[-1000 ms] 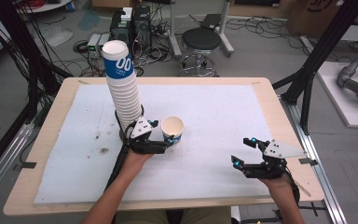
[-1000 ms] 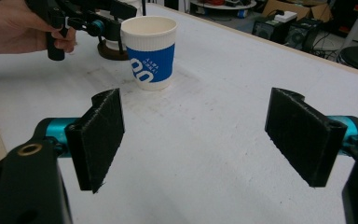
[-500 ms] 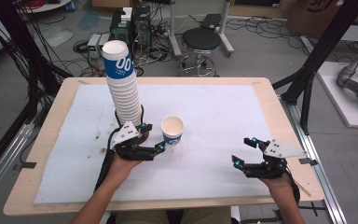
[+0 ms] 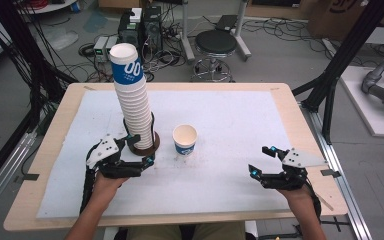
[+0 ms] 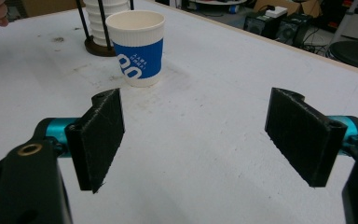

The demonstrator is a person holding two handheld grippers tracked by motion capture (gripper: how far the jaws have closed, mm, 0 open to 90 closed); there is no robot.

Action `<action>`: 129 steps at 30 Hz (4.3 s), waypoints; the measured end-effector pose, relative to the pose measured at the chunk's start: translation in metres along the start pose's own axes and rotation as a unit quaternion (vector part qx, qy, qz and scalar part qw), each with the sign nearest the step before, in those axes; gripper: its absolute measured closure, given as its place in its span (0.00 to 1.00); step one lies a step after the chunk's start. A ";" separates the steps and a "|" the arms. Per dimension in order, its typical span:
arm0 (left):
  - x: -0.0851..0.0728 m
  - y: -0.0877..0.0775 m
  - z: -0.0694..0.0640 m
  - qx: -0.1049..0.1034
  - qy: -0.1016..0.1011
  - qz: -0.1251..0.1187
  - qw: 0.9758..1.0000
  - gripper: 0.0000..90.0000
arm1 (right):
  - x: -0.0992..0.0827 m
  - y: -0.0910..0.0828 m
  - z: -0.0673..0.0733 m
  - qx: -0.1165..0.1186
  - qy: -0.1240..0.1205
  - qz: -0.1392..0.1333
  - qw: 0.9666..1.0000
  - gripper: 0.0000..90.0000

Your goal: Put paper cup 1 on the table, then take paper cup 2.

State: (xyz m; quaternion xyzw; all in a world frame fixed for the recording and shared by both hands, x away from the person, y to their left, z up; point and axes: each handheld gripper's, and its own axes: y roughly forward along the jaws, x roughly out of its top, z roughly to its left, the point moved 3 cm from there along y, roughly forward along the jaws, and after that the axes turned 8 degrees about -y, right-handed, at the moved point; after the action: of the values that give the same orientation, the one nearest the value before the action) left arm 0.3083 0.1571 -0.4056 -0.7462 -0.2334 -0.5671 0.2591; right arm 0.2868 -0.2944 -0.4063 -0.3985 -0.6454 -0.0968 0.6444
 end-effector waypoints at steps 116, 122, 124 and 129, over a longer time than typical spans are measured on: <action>0.255 0.011 0.029 0.053 0.024 -0.028 0.998 0.32 | -0.001 -0.003 0.001 0.010 0.003 0.002 1.000 0.22; 0.265 0.001 0.024 0.050 0.027 -0.050 0.997 0.32 | -0.001 -0.004 0.000 0.009 0.004 0.000 1.000 0.22; 0.268 -0.004 0.023 0.050 0.026 -0.060 0.997 0.32 | -0.001 -0.004 0.001 0.010 0.005 0.001 1.000 0.22; 0.277 -0.017 0.021 0.043 0.022 -0.084 0.995 0.32 | -0.001 -0.004 0.001 0.009 0.001 0.000 1.000 0.22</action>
State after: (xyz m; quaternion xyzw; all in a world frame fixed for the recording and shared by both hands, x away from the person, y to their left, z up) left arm 0.3809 0.1988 -0.1406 -0.6993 -0.3139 -0.5925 0.2478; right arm 0.2840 -0.2969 -0.4058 -0.3926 -0.6453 -0.0910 0.6490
